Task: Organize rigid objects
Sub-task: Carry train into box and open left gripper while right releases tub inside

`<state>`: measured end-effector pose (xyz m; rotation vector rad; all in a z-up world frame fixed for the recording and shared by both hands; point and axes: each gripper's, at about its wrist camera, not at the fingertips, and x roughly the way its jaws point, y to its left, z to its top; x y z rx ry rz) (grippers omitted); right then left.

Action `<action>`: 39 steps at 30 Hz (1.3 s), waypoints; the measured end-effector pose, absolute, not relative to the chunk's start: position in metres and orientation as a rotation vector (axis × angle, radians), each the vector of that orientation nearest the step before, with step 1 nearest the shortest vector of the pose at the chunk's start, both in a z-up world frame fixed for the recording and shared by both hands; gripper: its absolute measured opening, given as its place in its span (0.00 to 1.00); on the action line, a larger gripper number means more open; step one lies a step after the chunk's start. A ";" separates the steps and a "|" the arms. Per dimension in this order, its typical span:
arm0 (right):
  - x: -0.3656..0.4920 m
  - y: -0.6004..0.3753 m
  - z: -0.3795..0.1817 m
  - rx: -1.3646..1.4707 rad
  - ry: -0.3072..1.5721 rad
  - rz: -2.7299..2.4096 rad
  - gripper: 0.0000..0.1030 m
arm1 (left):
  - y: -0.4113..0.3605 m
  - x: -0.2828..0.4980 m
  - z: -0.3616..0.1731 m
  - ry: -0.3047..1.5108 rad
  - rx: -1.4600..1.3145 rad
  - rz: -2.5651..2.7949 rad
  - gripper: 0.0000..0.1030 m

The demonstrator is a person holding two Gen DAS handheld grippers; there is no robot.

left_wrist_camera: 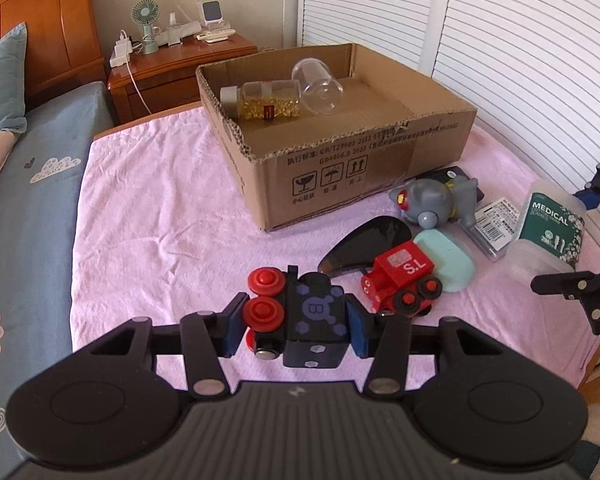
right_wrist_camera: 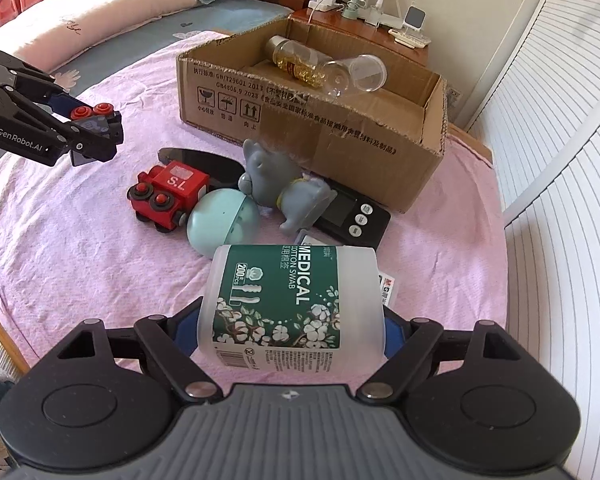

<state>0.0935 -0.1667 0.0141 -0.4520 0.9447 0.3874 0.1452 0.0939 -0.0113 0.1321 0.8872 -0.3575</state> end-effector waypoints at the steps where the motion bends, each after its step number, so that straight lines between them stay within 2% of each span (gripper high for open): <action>1: 0.095 -0.168 0.019 -0.454 0.936 0.389 0.84 | 0.093 0.146 -0.006 0.884 0.131 -0.365 0.48; 12: 0.137 -0.173 0.074 -0.440 0.797 0.395 0.84 | 0.054 0.188 0.066 0.744 0.210 -0.461 0.48; 20: 0.187 -0.171 0.087 -0.412 0.790 0.361 0.84 | 0.026 0.254 0.051 0.747 0.223 -0.386 0.49; 21: 0.191 -0.171 0.088 -0.411 0.789 0.357 0.84 | 0.026 0.259 0.047 0.742 0.220 -0.371 0.51; 23: 0.199 -0.171 0.088 -0.399 0.791 0.353 0.84 | 0.028 0.265 0.042 0.741 0.200 -0.335 0.72; 25: 0.205 -0.172 0.089 -0.386 0.793 0.353 0.84 | 0.033 0.262 0.040 0.734 0.176 -0.316 0.83; 27: 0.210 -0.171 0.088 -0.378 0.793 0.355 0.84 | 0.034 0.253 0.043 0.727 0.175 -0.313 0.83; 29: 0.216 -0.170 0.088 -0.373 0.794 0.358 0.84 | 0.033 0.241 0.049 0.718 0.189 -0.298 0.93; 34: 0.239 -0.170 0.084 -0.337 0.804 0.361 0.84 | 0.031 0.208 0.063 0.682 0.195 -0.256 0.95; 39: 0.278 -0.167 0.073 -0.289 0.842 0.326 0.84 | 0.032 0.195 0.062 0.732 0.154 -0.253 0.96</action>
